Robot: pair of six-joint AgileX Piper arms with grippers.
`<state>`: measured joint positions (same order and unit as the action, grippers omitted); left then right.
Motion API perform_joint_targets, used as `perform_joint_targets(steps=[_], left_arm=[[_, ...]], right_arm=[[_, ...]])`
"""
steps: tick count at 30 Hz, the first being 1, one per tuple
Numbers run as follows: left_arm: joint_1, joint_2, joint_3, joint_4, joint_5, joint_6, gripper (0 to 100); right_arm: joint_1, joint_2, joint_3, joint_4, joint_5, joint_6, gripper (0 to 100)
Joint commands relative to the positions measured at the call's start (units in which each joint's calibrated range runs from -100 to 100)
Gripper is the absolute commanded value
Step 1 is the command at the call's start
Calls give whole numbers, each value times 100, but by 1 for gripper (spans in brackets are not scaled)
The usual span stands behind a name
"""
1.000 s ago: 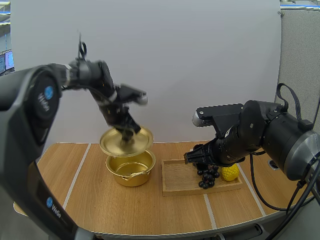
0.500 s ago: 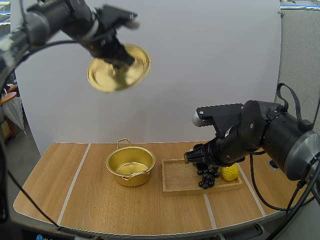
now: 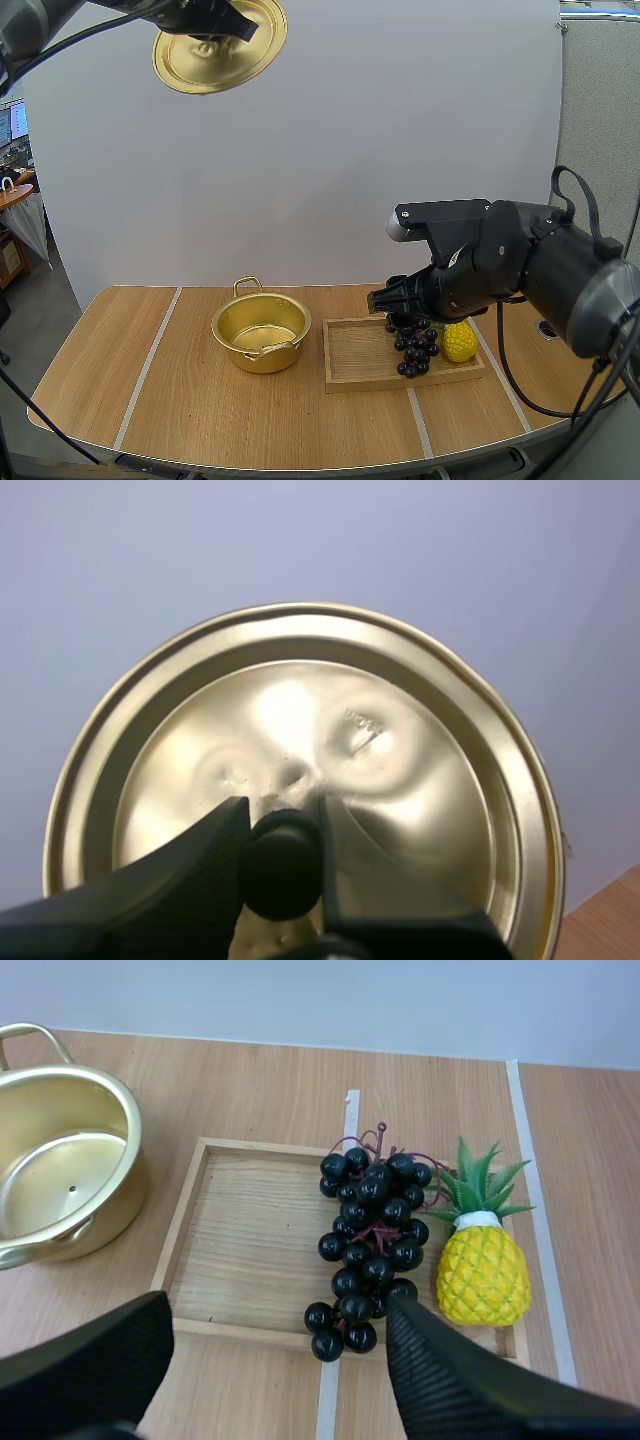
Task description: Open the pot, put the grape inside, and close it
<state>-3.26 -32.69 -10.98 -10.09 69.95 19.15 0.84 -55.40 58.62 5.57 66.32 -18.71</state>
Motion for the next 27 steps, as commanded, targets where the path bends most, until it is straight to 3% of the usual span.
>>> perform_joint_targets(steps=[1, 10, 27], left_arm=[[-12, -66, -76, 10, -489, -81, 0], [-12, -66, -76, 10, -664, -81, 0], [-12, -66, -76, 10, -676, -81, 0]], right_arm=[[-17, 500, -306, -25, -106, 96, 100], [-17, 1689, -1043, -183, -269, 314, 100], [-321, 3158, -1347, -398, -841, 300, 100]])
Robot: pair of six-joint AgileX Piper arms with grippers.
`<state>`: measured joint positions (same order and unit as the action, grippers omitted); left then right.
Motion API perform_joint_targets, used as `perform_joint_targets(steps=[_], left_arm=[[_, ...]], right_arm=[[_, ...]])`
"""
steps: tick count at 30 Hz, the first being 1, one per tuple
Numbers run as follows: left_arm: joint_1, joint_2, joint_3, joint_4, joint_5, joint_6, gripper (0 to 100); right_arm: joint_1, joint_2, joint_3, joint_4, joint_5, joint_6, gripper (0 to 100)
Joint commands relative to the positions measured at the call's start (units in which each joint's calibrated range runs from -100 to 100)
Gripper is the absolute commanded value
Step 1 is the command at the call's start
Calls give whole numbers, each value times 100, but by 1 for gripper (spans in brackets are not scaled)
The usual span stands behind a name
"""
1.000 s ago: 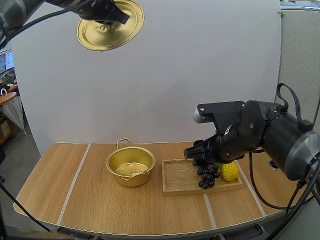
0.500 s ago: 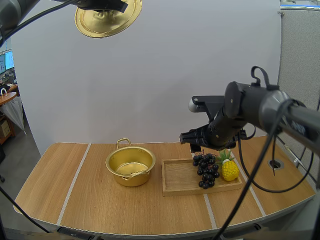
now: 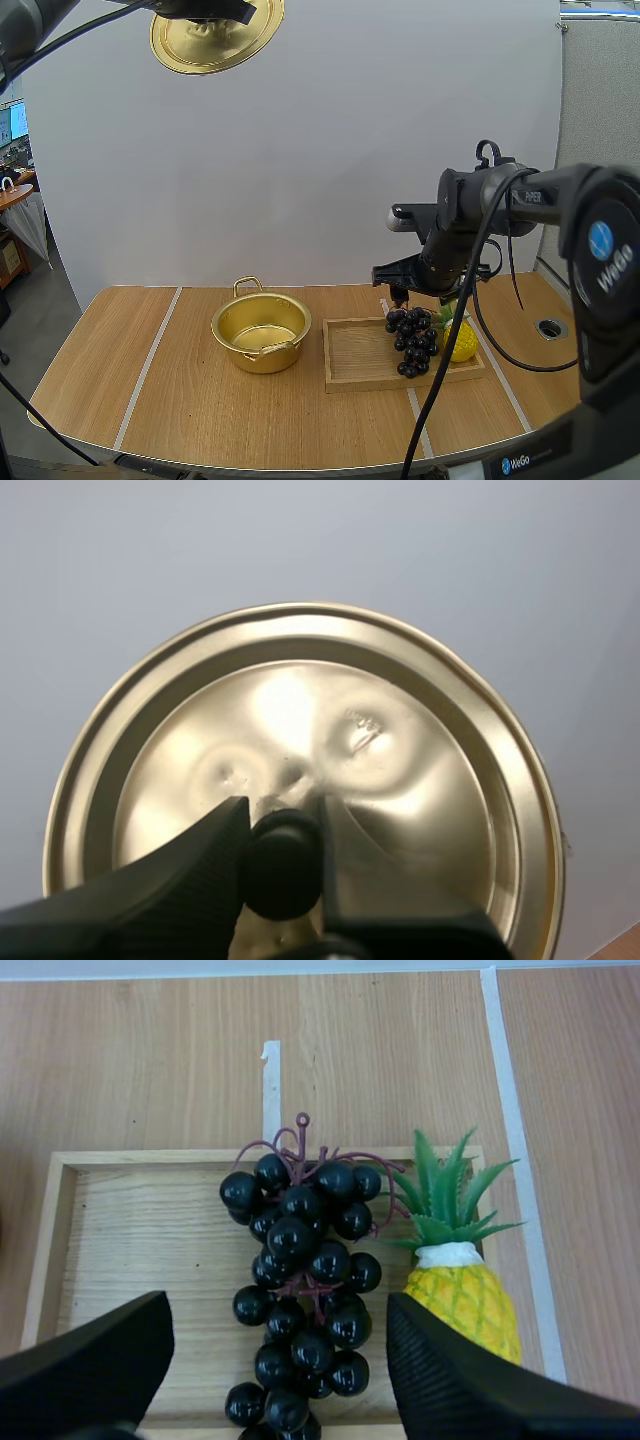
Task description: Open the pot, put the grape inside, and close it
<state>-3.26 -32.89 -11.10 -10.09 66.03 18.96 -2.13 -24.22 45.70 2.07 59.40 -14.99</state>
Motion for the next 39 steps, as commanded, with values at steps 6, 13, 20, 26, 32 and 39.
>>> perform_joint_targets(steps=[6, 13, 20, 26, 32, 39], left_arm=[[-12, -46, -64, 10, -284, -62, 0], [-12, -46, -64, 10, -284, -62, 0], [-12, -46, -64, 10, -284, -62, 0], [-12, -46, -64, 10, -284, -62, 0], [-12, -46, -64, 10, -284, -62, 0], [-12, -46, -64, 10, -292, -62, 0]], right_arm=[[-24, 356, -55, -48, -331, -75, 100], [-24, 861, -55, -48, -771, -96, 100], [-24, 1412, -55, -68, -1189, -117, 100], [-24, 1821, -55, -102, -1587, -137, 100], [-24, 2196, -55, -124, -1914, -137, 100], [-24, 2303, -55, -148, -2025, -137, 100]])
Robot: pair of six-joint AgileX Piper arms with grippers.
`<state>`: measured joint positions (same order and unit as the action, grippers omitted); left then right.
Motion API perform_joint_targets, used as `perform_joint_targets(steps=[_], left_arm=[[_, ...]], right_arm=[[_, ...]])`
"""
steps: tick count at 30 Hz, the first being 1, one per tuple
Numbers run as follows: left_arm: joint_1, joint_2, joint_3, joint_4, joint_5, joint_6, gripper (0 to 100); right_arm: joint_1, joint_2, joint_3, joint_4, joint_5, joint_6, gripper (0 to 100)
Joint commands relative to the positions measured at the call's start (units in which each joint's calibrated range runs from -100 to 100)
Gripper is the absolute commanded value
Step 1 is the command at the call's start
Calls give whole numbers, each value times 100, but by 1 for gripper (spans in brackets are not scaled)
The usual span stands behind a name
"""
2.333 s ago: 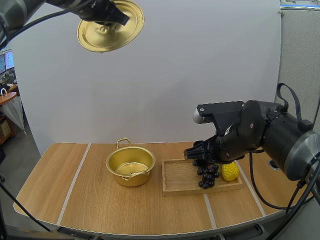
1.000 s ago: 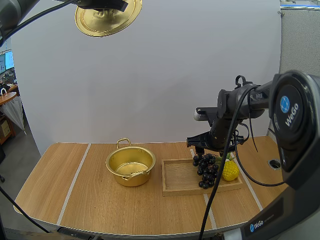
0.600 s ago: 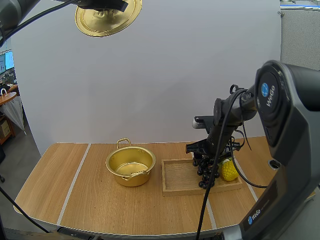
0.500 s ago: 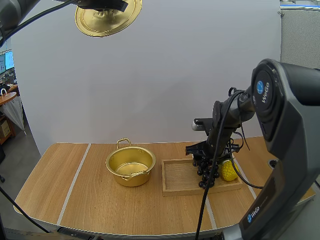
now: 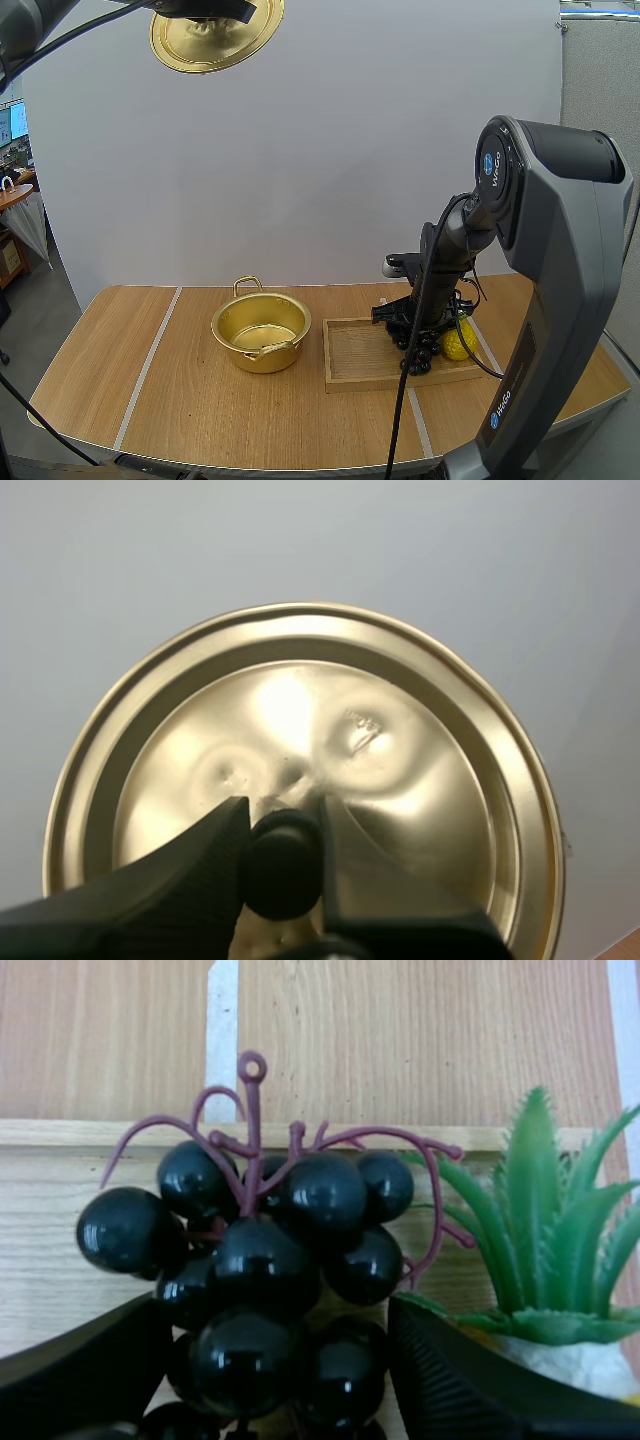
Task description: Open the pot, put the grape inside, and close it
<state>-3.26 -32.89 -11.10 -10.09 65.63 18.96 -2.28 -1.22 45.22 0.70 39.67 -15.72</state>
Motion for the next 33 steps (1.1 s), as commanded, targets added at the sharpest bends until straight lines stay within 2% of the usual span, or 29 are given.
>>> perform_joint_targets(steps=[1, 2, 3, 4, 6, 7, 8, 18, 33], left_arm=[[-12, -46, -64, 10, -251, -62, 0], [-12, -46, -64, 10, -251, -62, 0], [-12, -46, -64, 10, -251, -62, 0], [-12, -46, -64, 10, -251, -62, 0], [-12, -46, -64, 10, -251, -62, 0], [-12, -46, -64, 10, -251, -62, 0], [-12, -46, -64, 10, -251, -62, 0], [-12, -46, -64, 10, -251, -62, 0], [-12, -46, -64, 10, -251, -62, 0]], right_arm=[[-9, 4, -7, -19, -67, -64, 100], [-9, 4, -7, -19, -67, -64, 100], [-9, 4, -7, -19, -67, -64, 95], [-9, 4, -7, -19, -67, -64, 81], [-9, 4, -7, -19, -25, -64, 40], [-9, 4, -7, -19, -10, -64, 16], [-9, 4, -7, -19, -10, -64, 0], [-9, -160, -7, -19, 79, -64, 0], [-9, -2288, -320, -19, 1479, -64, 0]])
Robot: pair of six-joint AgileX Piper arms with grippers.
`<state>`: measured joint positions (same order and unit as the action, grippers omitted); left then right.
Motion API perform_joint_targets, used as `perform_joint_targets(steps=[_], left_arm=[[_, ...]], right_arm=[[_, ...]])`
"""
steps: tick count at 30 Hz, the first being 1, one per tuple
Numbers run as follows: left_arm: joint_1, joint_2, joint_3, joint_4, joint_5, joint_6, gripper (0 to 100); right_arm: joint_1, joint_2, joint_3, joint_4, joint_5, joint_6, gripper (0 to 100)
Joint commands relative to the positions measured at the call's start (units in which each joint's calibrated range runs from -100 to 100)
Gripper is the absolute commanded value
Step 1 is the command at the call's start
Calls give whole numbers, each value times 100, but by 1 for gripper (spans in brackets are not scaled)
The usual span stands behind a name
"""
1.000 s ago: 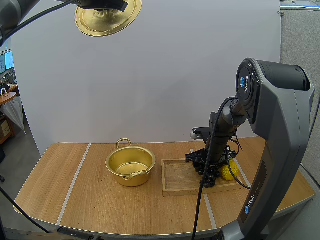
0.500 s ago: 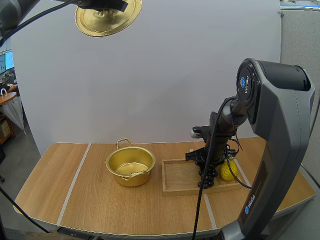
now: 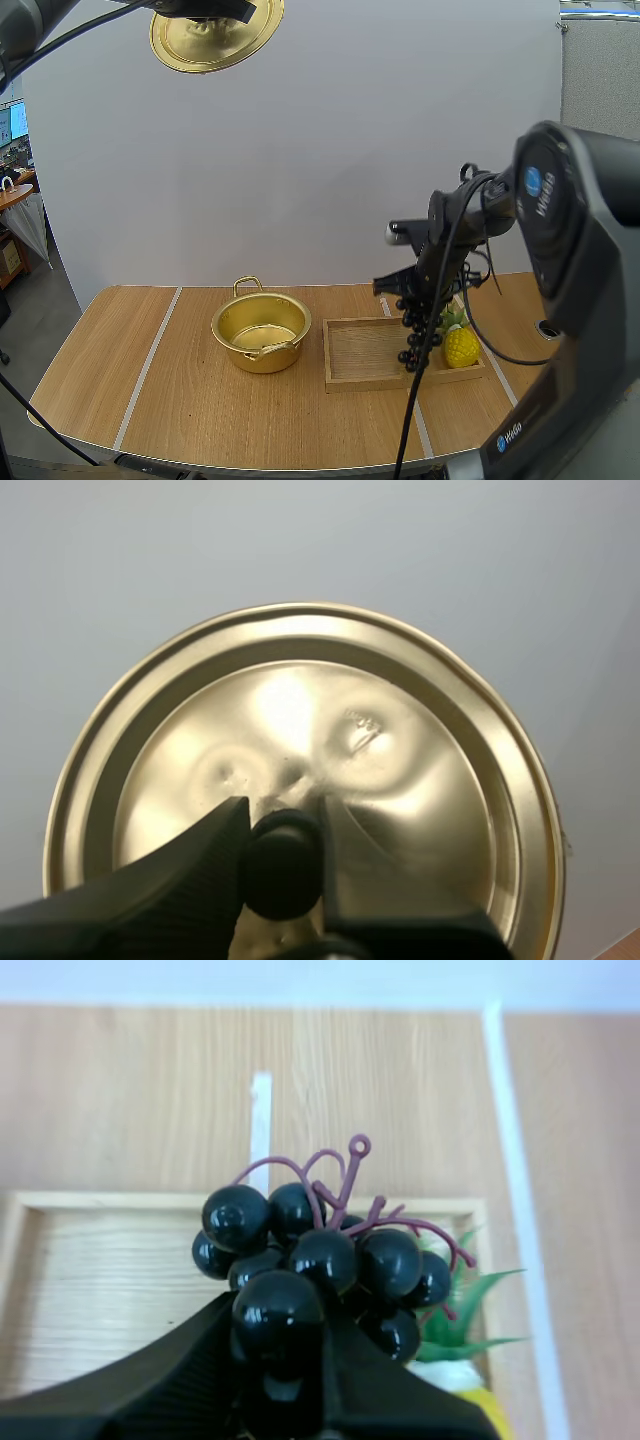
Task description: Open the pot, put the grape inside, and close it
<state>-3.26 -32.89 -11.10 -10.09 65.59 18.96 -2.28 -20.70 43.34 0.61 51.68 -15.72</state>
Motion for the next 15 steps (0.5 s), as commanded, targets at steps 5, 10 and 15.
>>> perform_joint_targets(steps=[5, 10, 15], left_arm=[[-12, -46, -64, 10, -247, -62, 0], [-12, -46, -64, 10, -247, -62, 0], [-12, -46, -64, 10, -247, -62, 0]], right_arm=[[-9, -929, -632, 45, 1081, -153, 0], [-9, -1220, -1169, 706, 1772, -679, 0], [-9, -1204, -1716, 1839, 2517, -1392, 0]])
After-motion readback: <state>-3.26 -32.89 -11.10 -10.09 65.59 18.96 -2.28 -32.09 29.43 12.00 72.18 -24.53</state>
